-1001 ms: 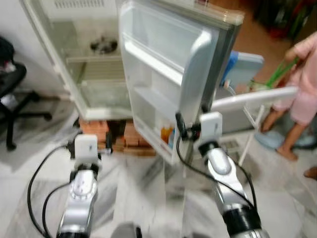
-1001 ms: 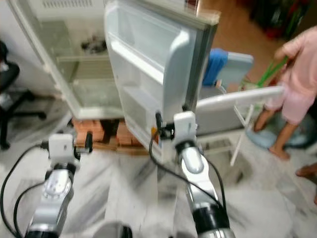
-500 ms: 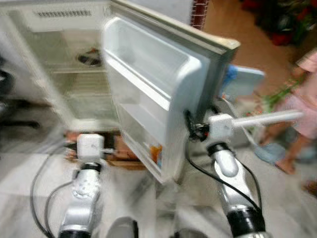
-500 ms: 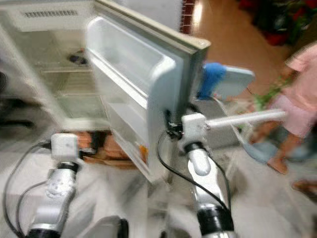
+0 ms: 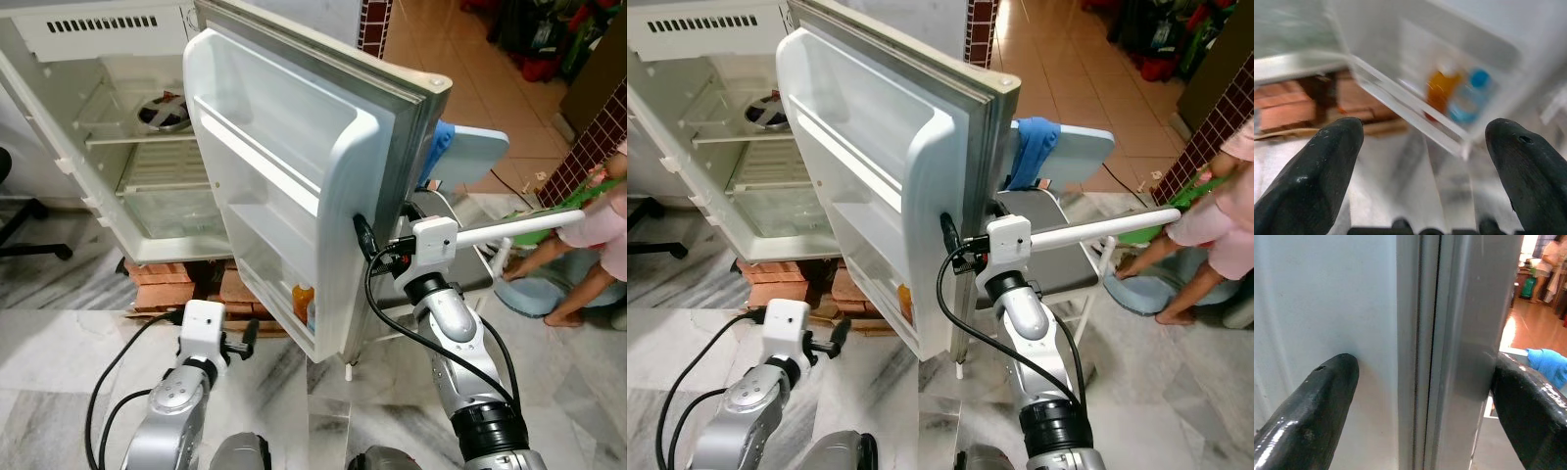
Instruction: Restocking fridge
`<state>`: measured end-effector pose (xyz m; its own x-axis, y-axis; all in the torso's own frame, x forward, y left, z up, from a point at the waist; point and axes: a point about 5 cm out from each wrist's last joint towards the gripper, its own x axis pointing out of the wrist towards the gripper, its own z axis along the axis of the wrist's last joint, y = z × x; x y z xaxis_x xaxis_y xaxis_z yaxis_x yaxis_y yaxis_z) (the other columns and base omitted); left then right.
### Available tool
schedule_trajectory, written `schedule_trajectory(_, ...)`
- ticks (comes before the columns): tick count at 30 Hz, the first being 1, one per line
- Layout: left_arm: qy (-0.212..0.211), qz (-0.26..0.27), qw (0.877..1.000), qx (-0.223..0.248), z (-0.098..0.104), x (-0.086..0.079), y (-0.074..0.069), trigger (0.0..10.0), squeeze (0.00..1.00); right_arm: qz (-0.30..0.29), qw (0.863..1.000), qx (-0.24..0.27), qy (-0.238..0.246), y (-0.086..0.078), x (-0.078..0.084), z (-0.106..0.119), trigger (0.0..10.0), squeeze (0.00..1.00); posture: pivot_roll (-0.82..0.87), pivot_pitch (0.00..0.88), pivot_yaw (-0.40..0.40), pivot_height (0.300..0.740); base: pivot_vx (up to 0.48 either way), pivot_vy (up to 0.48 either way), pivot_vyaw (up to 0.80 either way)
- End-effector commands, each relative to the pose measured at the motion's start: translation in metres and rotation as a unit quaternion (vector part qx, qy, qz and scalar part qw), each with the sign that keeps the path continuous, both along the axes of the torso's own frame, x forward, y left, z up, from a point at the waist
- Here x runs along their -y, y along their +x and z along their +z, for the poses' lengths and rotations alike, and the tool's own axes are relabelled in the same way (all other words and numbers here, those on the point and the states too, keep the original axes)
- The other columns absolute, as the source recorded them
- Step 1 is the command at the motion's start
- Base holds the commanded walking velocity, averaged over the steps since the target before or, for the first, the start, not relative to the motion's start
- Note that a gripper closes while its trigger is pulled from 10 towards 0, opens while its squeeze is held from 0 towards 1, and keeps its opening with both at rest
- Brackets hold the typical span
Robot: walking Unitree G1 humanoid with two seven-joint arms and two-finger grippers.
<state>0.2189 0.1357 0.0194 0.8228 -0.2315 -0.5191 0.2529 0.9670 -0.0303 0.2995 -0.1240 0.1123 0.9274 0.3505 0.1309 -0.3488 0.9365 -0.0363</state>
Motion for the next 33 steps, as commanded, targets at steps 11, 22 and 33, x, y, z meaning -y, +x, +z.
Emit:
schedule_trajectory(11,0.064,-0.100,0.992,-0.047,-0.002,0.015,-0.003,10.0,0.00,0.154,0.987,-0.002,0.040,0.012,-0.023,0.024,10.0,0.00,0.08,0.063,0.018,0.740,0.000,0.000,0.00)
schedule_trajectory(22,0.079,-0.106,0.990,-0.043,-0.001,0.016,-0.001,10.0,0.00,0.318,0.940,-0.070,0.101,-0.016,-0.022,0.021,10.0,0.00,0.07,0.063,0.023,0.740,0.000,0.000,0.00)
schedule_trajectory(33,0.121,0.086,0.987,0.066,0.025,-0.033,0.004,10.0,0.00,0.209,0.974,-0.086,0.014,-0.009,0.027,0.000,10.0,0.00,0.08,0.068,0.013,0.740,0.000,0.000,0.00)
